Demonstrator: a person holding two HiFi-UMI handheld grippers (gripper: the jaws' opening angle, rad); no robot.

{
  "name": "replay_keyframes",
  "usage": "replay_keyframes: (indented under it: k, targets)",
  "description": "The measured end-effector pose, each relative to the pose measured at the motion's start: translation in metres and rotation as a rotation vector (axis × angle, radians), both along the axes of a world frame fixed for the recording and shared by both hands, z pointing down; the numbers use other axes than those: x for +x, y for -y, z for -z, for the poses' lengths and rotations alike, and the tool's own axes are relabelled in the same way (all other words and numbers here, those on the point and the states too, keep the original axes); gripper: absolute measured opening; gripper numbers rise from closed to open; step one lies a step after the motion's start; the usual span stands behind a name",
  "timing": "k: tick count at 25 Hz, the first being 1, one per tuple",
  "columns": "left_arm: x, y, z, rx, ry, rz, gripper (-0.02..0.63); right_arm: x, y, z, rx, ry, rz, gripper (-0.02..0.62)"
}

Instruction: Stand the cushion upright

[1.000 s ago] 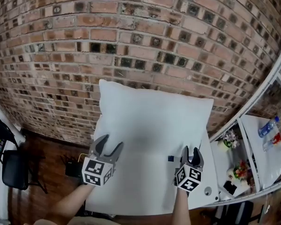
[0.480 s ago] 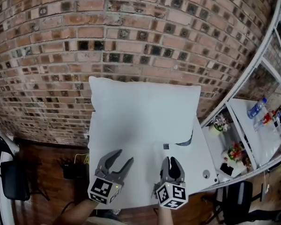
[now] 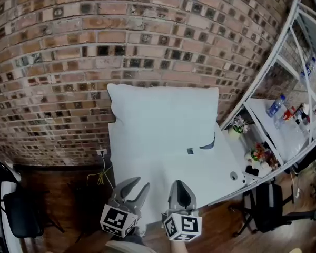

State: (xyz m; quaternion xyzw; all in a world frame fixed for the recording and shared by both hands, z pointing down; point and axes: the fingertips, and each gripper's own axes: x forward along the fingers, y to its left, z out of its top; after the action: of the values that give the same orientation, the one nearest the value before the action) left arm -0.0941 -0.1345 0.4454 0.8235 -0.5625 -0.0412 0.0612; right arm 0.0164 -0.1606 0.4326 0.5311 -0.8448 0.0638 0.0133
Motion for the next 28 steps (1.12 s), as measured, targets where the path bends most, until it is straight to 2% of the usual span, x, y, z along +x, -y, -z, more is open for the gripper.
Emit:
replay_keyframes:
  k: [9,12,16,21,28]
  targets:
    - [-0.029,-0.081,-0.006,0.0,-0.011,-0.071,0.0,-0.065,-0.094,-0.004,0.008,-0.041,0.02,0.0]
    - [-0.032,-0.104,-0.008,-0.014,-0.004,-0.112,0.0,-0.08,-0.121,-0.006,0.006,-0.053,0.022,0.0]
    - [-0.039,-0.124,-0.011,-0.011,0.001,-0.125,0.0,-0.093,-0.147,-0.006,-0.014,-0.081,0.013,0.0]
    - [-0.043,-0.144,-0.01,-0.029,-0.043,-0.158,0.0,-0.088,-0.17,-0.011,-0.005,-0.071,-0.023,0.0]
    - [-0.051,-0.153,-0.006,-0.019,-0.061,-0.155,0.0,-0.086,-0.183,-0.011,0.012,-0.1,-0.045,0.0]
